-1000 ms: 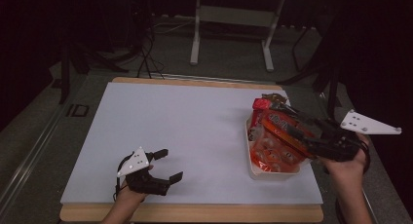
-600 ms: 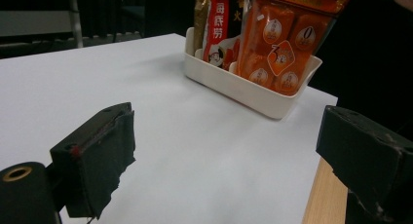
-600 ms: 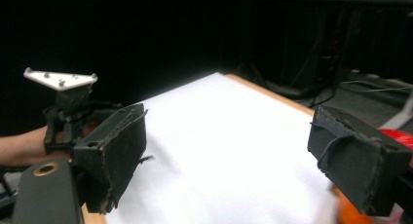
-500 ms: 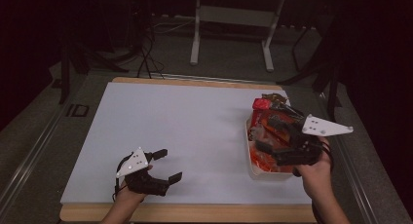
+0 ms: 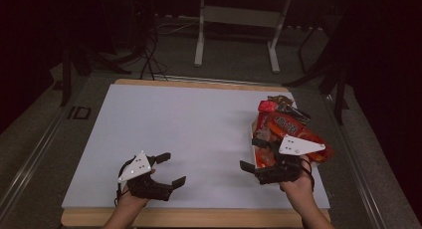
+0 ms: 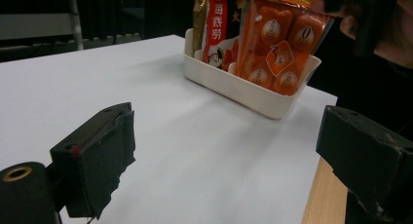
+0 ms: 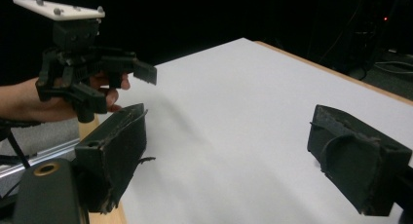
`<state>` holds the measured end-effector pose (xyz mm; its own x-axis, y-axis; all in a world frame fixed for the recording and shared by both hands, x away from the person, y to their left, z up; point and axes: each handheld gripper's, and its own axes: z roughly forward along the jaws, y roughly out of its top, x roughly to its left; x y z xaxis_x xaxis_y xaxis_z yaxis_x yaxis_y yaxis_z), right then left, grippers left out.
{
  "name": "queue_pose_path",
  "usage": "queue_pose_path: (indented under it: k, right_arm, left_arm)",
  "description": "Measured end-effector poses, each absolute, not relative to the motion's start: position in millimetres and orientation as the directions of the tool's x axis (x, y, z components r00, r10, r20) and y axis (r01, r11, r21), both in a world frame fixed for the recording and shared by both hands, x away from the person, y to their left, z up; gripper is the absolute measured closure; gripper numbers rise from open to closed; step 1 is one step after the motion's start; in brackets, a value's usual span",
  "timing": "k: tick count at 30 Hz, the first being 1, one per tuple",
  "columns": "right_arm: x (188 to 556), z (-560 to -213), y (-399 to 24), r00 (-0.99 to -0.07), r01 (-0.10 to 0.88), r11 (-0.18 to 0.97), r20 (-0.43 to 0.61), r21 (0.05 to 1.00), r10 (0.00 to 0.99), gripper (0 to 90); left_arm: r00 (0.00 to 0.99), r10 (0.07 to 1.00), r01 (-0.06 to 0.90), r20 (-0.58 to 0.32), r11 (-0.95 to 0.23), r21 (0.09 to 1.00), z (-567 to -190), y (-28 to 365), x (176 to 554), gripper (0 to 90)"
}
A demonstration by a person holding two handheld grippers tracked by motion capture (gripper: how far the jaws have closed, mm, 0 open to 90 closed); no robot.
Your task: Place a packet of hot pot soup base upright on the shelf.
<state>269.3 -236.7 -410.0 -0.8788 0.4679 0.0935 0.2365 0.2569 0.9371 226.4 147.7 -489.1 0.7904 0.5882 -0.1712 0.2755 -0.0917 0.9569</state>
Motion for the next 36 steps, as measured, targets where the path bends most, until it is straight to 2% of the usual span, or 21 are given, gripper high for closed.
queue_pose_path:
  k: [14, 23, 31, 36]
  right_arm:
    - [263.3, -437.6, -246.6, -0.879, 0.246, 0.249, 0.108, 0.937, 0.465, 13.9]
    - [257.2, -453.7, -251.2, -0.874, 0.266, 0.284, 0.106, 0.921, 0.475, 13.9]
    - [253.6, -457.5, -255.7, -0.873, 0.254, 0.308, 0.080, 0.917, 0.481, 13.9]
    - [252.0, -461.1, -260.2, -0.869, 0.276, 0.308, 0.100, 0.910, 0.484, 13.9]
  left_arm:
    - [0.794, 0.585, 0.276, -0.166, -0.104, 0.956, -490.4, 146.6, 225.5, 7.6]
    - [0.796, 0.585, 0.270, -0.155, -0.114, 0.956, -490.6, 146.0, 224.5, 7.6]
    - [0.796, 0.584, 0.273, -0.156, -0.117, 0.955, -491.6, 145.7, 223.7, 7.6]
    - [0.798, 0.583, 0.272, -0.154, -0.121, 0.955, -492.4, 145.3, 223.7, 7.6]
